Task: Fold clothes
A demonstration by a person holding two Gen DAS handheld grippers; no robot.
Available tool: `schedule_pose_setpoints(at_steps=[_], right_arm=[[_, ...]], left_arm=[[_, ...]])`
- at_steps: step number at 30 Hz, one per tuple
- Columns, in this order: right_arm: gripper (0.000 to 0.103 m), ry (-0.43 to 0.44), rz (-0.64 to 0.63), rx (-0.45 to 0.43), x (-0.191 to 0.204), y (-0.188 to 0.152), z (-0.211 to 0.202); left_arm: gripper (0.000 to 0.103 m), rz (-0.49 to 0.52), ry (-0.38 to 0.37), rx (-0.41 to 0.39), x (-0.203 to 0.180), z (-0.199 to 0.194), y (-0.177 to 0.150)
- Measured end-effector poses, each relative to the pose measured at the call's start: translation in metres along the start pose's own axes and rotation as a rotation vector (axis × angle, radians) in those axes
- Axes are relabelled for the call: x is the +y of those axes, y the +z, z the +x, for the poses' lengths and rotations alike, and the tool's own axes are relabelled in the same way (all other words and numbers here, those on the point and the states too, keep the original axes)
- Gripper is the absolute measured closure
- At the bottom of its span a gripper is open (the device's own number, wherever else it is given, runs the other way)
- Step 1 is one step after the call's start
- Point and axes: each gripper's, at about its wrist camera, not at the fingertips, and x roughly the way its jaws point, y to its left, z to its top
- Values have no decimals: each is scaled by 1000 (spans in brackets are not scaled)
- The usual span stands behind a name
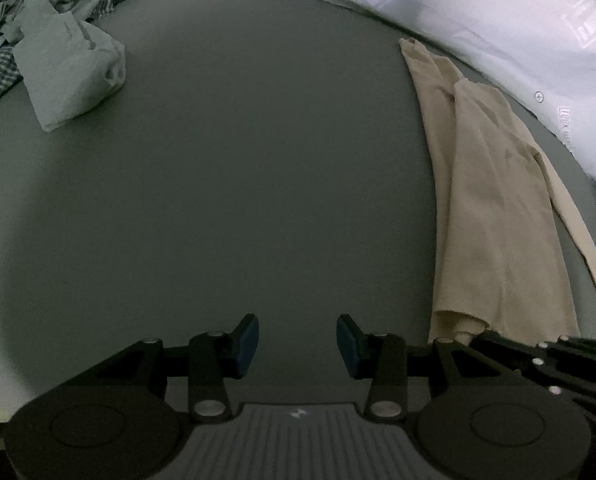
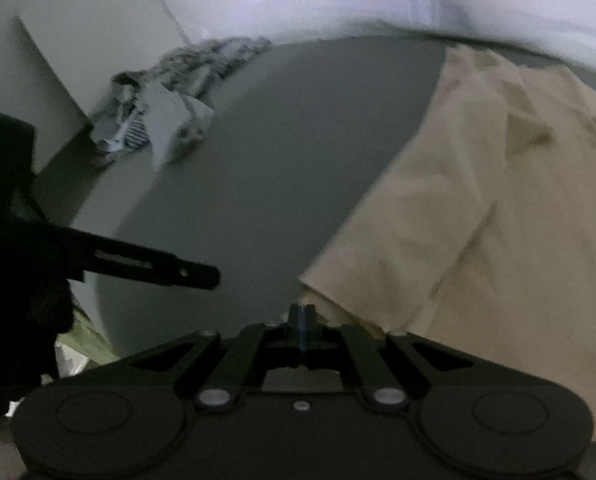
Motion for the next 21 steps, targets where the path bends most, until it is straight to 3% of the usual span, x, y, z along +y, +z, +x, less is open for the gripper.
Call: schedule_pose_setpoints(at_steps=[6, 10, 13, 16, 21], right_arm=[[93, -44, 254, -105, -33, -1, -22], [89, -54, 435, -125, -64, -6, -20], [86, -52, 482, -121, -74, -6, -12], [78, -29, 542, -122, -80, -6, -4], [77, -16, 604, -78, -83, -5, 6]], left_arm=[[58, -16, -40, 0, -2, -1, -1], [57, -19, -111, -4, -13, 0, 5], [52, 7, -215, -10, -27, 0, 14], [51, 43, -269, -22, -46, 3, 21], [54, 84, -243, 7, -72, 23, 26]])
